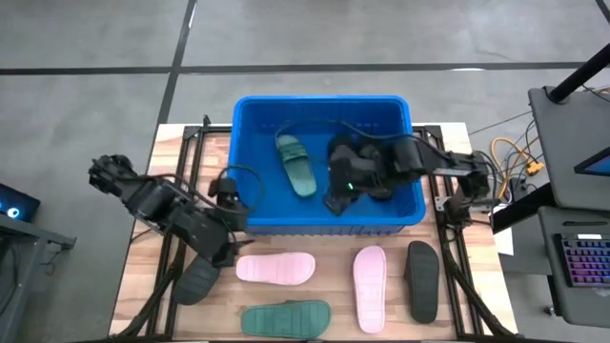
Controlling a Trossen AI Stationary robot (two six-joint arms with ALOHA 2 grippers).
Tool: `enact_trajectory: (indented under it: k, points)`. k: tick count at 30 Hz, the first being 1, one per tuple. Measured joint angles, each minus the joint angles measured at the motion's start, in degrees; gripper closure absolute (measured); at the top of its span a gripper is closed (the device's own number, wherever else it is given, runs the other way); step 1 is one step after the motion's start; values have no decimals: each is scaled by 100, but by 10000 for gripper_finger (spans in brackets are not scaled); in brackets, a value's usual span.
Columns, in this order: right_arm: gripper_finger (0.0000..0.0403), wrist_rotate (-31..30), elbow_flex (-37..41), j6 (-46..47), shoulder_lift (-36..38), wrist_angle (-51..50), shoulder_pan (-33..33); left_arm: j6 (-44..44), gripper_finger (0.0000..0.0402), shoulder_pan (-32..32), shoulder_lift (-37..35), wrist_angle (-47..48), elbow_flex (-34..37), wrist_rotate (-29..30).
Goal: Pick and place slides into bin
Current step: Put the green slide into the bin
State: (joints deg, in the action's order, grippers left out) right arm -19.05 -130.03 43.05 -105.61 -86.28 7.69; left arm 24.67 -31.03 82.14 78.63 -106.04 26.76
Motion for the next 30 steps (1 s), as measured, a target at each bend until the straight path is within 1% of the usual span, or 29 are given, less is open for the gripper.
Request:
enact_trajectory:
  k: [3, 6, 11, 15, 17, 20, 22, 25, 28, 30]
  points:
    - [193, -198, 6, 100, 77, -107, 389, 226, 96, 2, 188, -59, 0, -12]
    - [193, -203, 6, 346, 104, -211, 721, 501, 96, 0, 346, -135, -9, -62]
    - [193, -203, 59, 1047, 66, -387, 1223, 662, 96, -14, 564, -604, -9, -500]
    - [193, -190, 323, 1494, 62, -376, 1614, 662, 96, -102, 686, -830, -9, -814]
    - [193, -104, 475, 1762, 62, -378, 1784, 664, 96, -172, 725, -815, -9, -945]
    - [193, 204, 736, 2254, 62, -309, 1990, 658, 96, -347, 759, -831, -9, -1125]
    - [193, 434, 935, 2620, 60, -236, 2118, 654, 96, -520, 766, -835, -9, -1151]
    - [193, 734, 1189, 2937, 55, -72, 2288, 653, 96, -791, 766, -876, -9, -1156]
    - [193, 750, 1295, 3143, 55, 90, 2467, 658, 96, -1080, 766, -1019, -9, -1139]
    - [193, 732, 1300, 3215, 55, 236, 2577, 664, 96, -1284, 766, -1116, 2, -998]
